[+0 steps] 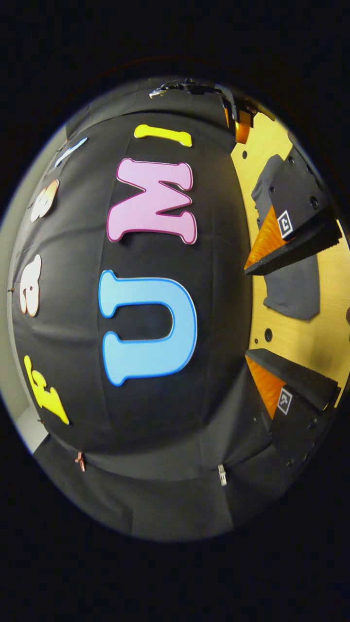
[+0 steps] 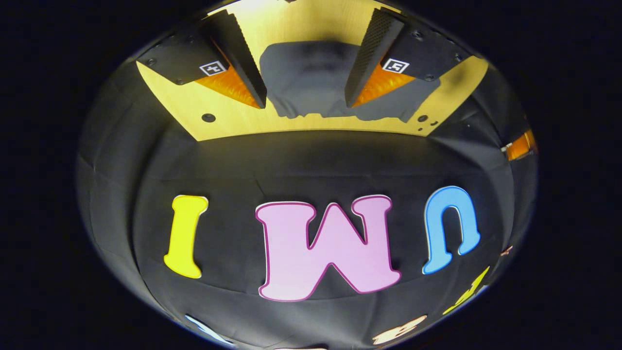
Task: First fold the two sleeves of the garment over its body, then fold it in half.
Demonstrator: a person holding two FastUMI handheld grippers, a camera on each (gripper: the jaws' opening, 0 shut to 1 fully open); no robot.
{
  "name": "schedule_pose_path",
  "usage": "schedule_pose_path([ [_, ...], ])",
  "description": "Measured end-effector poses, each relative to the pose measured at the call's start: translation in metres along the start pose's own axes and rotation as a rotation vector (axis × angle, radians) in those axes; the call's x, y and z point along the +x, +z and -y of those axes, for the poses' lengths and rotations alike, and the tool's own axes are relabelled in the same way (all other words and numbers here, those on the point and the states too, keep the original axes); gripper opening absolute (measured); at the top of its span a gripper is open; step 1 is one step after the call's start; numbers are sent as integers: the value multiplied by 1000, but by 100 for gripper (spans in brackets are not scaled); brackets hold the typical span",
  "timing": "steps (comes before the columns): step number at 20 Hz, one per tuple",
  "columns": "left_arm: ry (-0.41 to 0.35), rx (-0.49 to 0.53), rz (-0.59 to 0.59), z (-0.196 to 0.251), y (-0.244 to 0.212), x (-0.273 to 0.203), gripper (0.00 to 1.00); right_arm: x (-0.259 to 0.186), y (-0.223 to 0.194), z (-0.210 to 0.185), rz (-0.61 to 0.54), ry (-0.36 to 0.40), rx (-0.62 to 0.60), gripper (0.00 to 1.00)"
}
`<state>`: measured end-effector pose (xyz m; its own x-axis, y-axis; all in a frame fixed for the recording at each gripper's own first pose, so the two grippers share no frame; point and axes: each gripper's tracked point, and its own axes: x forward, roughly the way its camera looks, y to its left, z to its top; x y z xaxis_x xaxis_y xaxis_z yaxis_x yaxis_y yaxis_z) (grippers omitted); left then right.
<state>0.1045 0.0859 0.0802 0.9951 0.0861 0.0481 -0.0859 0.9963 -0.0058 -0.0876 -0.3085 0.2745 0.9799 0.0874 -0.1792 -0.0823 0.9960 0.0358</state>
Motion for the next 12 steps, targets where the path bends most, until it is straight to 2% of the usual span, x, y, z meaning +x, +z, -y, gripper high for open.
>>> schedule_pose_path([
  [3,13,-24,-32,-5,-16,-43,95,-40,-12,-12,4,9,-18,99],
  [5,41,-48,-38,-10,-22,-66,95,-68,-23,-33,8,49,-46,99],
  [10,37,-43,-29,-3,-31,-96,96,-115,-53,-62,-23,109,-159,99],
  [12,39,-32,-23,0,-38,-101,96,-125,-65,-60,-44,96,-202,98],
])
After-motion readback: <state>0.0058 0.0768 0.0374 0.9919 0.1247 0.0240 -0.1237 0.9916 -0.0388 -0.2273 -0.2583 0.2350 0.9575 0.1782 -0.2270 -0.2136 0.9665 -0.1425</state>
